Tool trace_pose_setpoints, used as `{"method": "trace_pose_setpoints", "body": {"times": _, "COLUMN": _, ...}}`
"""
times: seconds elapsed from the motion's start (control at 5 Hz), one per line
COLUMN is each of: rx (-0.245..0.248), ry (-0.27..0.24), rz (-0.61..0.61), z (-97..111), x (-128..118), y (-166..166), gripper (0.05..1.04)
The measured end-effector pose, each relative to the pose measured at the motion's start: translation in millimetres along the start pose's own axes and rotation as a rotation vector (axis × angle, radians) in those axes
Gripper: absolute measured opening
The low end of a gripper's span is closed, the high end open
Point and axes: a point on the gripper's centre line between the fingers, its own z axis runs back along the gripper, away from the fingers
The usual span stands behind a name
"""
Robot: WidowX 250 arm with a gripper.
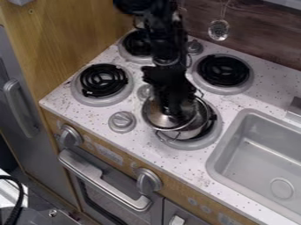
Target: Took the silver lid and placed on top of silver pot on the left bottom burner
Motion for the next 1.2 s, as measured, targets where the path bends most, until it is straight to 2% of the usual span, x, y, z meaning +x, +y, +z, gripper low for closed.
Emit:
{"method": "trace_pose_setpoints", "body": {"times": 0.2, "rx": -0.010, "ry": -0.020, "rz": 0.024, "z": 1, "x": 8, "y": -4, "gripper": 0.269}}
{"method": "trace_pose_setpoints", "body": {"times": 0.4, "rx": 0.025, "ry": -0.009, "rz": 0.056, "z": -12, "x": 20, "y": 2, "gripper": 0.269}}
{"method": "trace_pose_setpoints", "body": {"times": 0.6, "rx": 0.034, "ry": -0.012, "rz": 0.085, "z": -16, "x": 33, "y": 6, "gripper": 0.305}}
{"method": "trace_pose_setpoints", "body": {"times": 0.8, "rx": 0.041, "ry": 0.007, "rz": 0.075, "z": -18, "x": 28, "y": 8, "gripper": 0.602}}
{"method": "trace_pose_setpoints", "body": {"times": 1.0, "rx": 0.024, "ry": 0.044, "rz": 0.059, "z": -17, "x": 14, "y": 1, "gripper": 0.896}}
{"method": "trace_pose_setpoints", "body": {"times": 1.2, "rx": -0.012, "ry": 0.018, "rz": 0.078, "z": 2, "x": 16, "y": -3, "gripper": 1.001}}
